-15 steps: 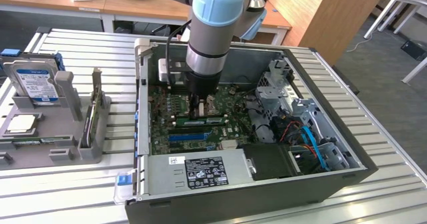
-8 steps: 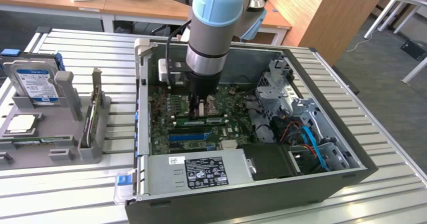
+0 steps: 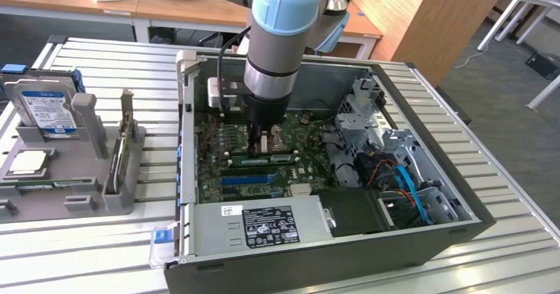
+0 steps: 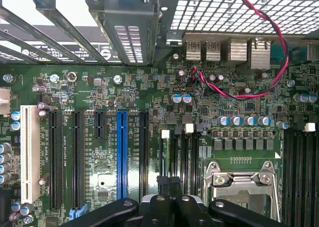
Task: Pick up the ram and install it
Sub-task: 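Press down the ram until it locks into place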
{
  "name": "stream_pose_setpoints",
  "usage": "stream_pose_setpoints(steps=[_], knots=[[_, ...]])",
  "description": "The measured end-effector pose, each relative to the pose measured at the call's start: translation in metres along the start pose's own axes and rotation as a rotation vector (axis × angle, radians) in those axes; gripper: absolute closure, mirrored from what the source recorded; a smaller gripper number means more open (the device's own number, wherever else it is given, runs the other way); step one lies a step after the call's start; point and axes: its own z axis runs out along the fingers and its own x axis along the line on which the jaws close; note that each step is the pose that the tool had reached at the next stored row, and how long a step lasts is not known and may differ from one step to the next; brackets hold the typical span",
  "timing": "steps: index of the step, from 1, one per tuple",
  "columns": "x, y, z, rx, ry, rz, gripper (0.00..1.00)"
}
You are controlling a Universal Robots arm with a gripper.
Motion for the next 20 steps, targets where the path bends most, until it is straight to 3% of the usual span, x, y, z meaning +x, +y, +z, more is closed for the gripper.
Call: stream_pose_setpoints(steps=[4,15,20], knots=[[0.000,-0.0003,-0.0022,0.0013,-0.0017,0.000,0.89],[-0.001,-0.0002,-0.0262,0.0000,0.0000,0.000,0.89],[-0.001,-0.0010,-0.0267,-0.0001,-0.0001,0.000,0.89]])
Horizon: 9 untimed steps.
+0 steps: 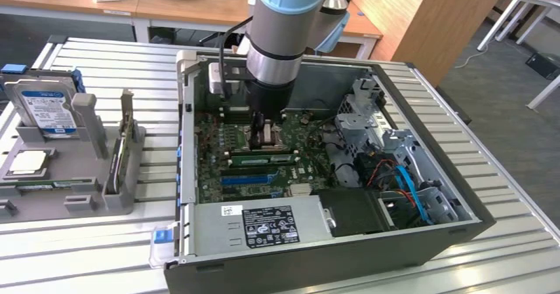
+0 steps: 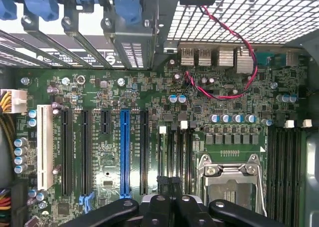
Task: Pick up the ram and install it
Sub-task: 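Press down the ram until it locks into place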
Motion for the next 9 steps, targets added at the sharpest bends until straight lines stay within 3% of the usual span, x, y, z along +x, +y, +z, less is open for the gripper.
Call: stream_pose_setpoints(steps=[9], knots=[[0.000,-0.0286,0.0003,-0.0008,0.0001,0.000,0.89]])
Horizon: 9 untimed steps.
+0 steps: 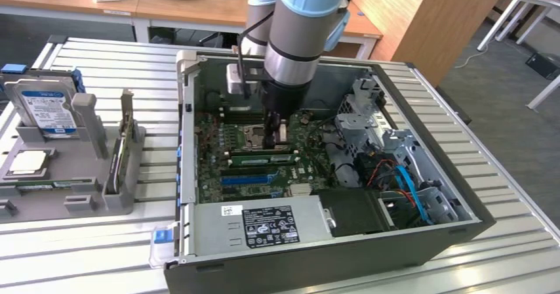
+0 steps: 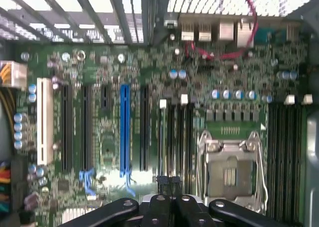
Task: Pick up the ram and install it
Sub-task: 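Press down the ram until it locks into place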
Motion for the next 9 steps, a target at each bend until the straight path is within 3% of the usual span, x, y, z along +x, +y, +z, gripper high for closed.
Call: stream_pose_setpoints(steps=[9], knots=[[0.0000,-0.0025,0.0000,0.0000,0.0000,0.000,0.89]])
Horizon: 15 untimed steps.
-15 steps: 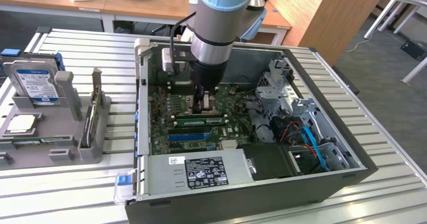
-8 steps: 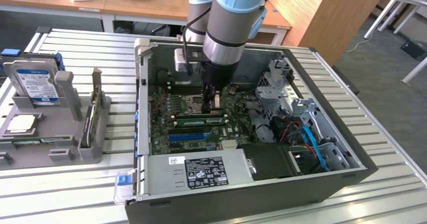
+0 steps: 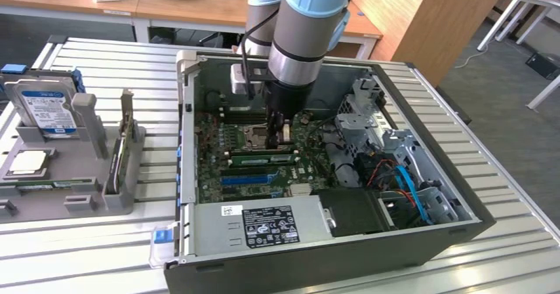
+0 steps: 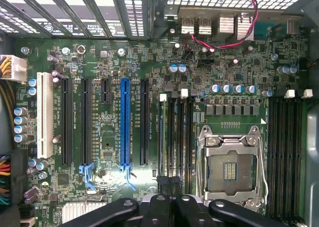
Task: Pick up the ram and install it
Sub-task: 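Press down the ram until it locks into place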
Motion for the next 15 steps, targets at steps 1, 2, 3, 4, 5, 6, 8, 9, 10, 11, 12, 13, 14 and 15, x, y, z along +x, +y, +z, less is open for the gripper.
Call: stream_pose_setpoints(steps=[1,2,3,4,5,6,8,9,10,11,12,13,14,15], knots=[[0.0000,0.0000,0.0000,0.0000,0.0000,0.000,0.89],[0.0000,0.0000,0.0000,0.0000,0.0000,0.000,0.89],[0.0000,0.0000,0.0000,0.0000,0.0000,0.000,0.89],[0.0000,0.0000,0.0000,0.0000,0.0000,0.000,0.89],[0.0000,0.0000,0.0000,0.0000,-0.0001,0.000,0.89],[0.0000,0.0000,0.0000,0.0000,0.0000,0.000,0.89],[0.0000,0.0000,0.0000,0.0000,0.0000,0.000,0.89],[0.0000,0.0000,0.0000,0.0001,0.0000,0.003,0.89],[0.0000,0.0000,0.0000,0.0007,0.0000,0.012,0.89],[0.0000,0.0000,0.0001,0.0015,0.0001,0.027,0.89],[0.0000,0.0000,0.0001,0.0024,0.0002,0.043,0.89],[0.0000,0.0000,0.0001,0.0034,0.0003,0.060,0.89],[0.0000,0.0000,0.0001,0.0044,0.0005,0.079,0.89],[0.0000,0.0000,0.0001,0.0053,0.0007,0.097,0.89]])
